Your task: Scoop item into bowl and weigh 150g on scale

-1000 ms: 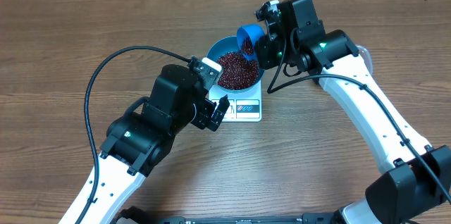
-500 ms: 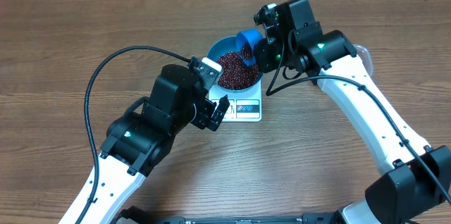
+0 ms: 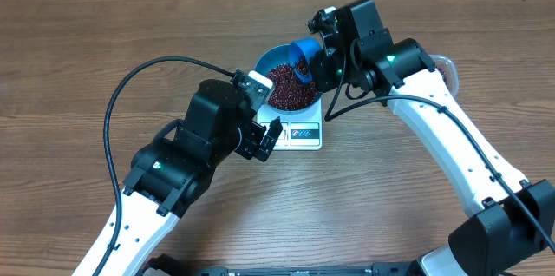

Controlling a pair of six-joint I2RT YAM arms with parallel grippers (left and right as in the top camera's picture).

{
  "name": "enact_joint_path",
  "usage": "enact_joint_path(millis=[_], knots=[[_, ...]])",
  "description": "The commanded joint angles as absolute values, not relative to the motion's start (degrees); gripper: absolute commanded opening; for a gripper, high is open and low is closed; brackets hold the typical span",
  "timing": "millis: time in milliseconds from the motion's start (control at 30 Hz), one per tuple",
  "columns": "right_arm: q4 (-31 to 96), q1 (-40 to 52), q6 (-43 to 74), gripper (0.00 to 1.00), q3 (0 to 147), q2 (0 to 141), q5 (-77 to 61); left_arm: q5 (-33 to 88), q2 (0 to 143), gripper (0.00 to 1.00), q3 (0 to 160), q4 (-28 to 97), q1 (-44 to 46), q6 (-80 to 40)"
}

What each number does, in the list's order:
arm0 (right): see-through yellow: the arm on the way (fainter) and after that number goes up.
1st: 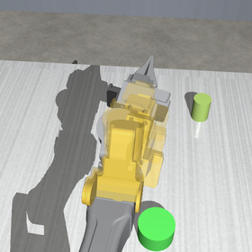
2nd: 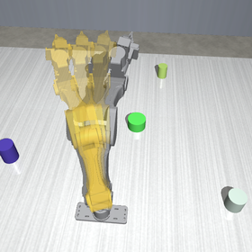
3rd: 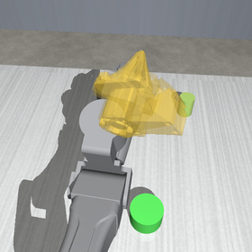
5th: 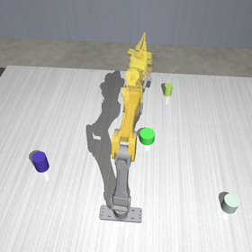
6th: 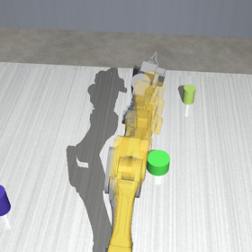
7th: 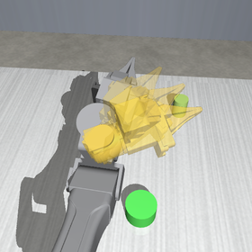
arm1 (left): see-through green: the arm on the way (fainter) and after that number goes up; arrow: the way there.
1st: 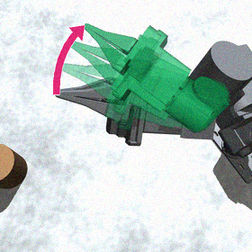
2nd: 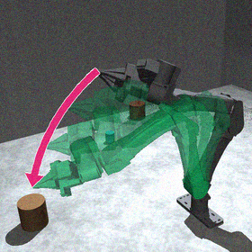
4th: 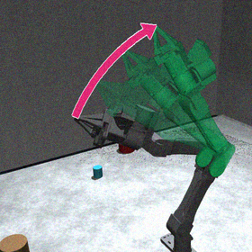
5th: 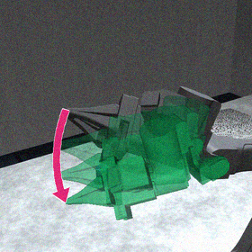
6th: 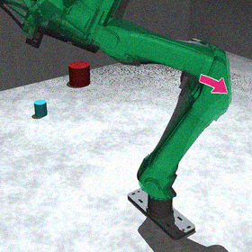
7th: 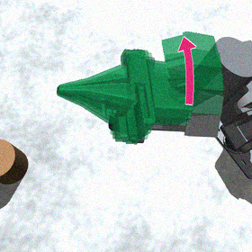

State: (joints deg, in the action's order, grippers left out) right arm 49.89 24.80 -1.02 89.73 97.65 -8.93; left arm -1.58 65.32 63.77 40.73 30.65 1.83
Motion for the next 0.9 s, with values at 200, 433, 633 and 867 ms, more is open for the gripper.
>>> enact_joint_path(millis=[200,433,633,867], knots=[[50.3,25.1,-2.0,0.04,91.2,95.8,-7.5,-1.9,65.3,1.00,63.7,40.7,30.4,1.5],[50.3,25.1,-2.0,0.04,91.2,95.8,-7.5,-1.9,65.3,0.99,63.8,40.7,30.4,1.5],[50.3,25.1,-2.0,0.04,91.2,95.8,-7.6,-1.9,65.3,1.00,63.8,40.7,30.4,1.5],[50.3,25.1,-2.0,0.04,91.2,95.8,-7.6,-1.9,65.3,1.00,63.8,40.7,30.4,1.5]])
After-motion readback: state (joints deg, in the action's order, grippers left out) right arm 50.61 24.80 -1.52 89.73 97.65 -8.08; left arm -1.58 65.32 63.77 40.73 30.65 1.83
